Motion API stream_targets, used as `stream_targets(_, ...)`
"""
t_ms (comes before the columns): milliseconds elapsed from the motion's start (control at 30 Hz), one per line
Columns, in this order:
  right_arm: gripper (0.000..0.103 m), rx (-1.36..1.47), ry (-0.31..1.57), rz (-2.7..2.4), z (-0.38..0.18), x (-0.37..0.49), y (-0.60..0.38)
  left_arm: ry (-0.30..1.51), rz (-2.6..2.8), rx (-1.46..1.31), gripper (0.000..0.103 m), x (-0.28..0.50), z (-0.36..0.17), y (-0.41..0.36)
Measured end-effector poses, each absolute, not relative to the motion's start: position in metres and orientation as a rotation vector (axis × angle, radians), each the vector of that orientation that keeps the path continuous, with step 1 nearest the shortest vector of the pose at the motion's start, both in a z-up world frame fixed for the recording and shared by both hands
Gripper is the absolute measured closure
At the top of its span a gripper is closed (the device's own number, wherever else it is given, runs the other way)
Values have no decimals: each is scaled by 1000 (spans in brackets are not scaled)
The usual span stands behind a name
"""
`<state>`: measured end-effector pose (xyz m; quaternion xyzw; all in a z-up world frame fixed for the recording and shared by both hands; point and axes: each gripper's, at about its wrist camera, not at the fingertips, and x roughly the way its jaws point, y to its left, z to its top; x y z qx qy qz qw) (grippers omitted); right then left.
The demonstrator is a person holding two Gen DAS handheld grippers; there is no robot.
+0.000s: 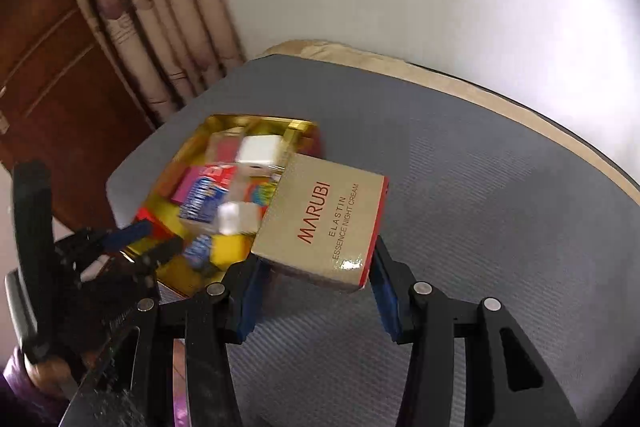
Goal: Organize rigid objects
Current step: 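Lower brown MARUBI box into the tin and open the right tool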
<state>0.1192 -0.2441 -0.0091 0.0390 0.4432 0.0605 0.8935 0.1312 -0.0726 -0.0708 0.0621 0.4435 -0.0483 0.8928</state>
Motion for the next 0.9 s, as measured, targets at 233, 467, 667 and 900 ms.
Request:
stream_targets(233, 58, 73, 968, 222, -26, 166, -193, 905, -62, 120, 53, 118, -65, -50)
stream_targets(467, 58, 62, 1014, 226, -48, 203, -163, 920, -38, 84, 53, 121, -67, -27)
stream_targets(667, 57, 51, 1035, 207, -57, 218, -155, 933, -33, 49, 53, 124, -69, -18)
stream_targets(900, 57, 44, 1050, 186, -63, 231, -151, 934, -17, 47, 53, 125, -71, -14)
